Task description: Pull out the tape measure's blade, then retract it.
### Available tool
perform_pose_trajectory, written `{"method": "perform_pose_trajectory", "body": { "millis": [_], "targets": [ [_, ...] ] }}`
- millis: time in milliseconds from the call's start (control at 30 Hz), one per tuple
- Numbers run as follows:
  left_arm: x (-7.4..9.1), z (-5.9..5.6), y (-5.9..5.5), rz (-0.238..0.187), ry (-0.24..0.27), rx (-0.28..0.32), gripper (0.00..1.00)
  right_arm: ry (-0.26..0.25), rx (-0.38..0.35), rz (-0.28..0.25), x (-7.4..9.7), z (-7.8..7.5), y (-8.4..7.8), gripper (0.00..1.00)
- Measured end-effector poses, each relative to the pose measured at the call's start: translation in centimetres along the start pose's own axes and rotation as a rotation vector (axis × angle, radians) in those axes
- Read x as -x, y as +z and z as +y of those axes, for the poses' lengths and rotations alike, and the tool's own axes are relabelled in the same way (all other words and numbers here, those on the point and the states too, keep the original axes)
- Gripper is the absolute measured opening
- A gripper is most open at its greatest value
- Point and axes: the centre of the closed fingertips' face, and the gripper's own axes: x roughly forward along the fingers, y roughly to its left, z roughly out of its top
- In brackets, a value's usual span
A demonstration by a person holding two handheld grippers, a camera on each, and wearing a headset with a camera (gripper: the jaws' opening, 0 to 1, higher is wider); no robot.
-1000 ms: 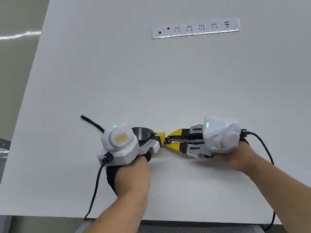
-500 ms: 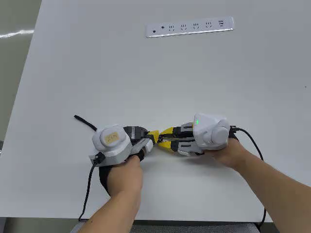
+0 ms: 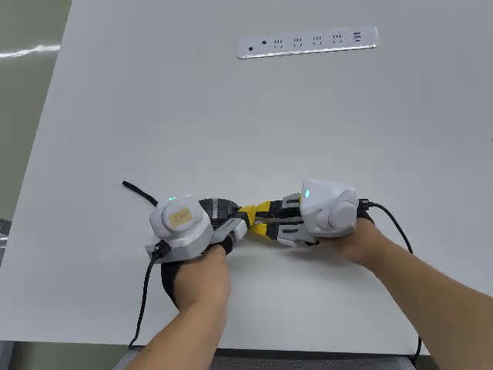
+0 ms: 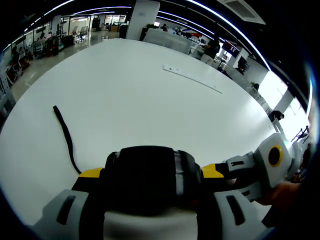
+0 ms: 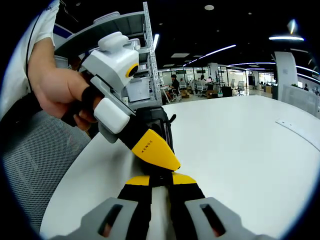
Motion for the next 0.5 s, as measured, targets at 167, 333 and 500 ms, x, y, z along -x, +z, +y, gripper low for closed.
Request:
{"method": "perform_pose_trajectory", "body": {
  "millis": [167, 333, 500],
  "targets": [
    [0.06, -0.04, 0.01, -0.003, -0.001, 0.000, 0.72, -0.002, 0.003, 0.000, 0.02, 0.02, 0.01, 0.12],
    [-0.01, 0.02, 0.01, -0.004, -0.002, -0.002, 0.72, -0.004, 0.003, -0.001, 0.01, -0.05, 0.03, 0.12],
    [0.00, -0.02, 0.08, -0.001, -0.002, -0.004, 0.73, -0.005, -0.007, -0.002, 0.00, -0.12, 0.01, 0.12]
  ]
}}
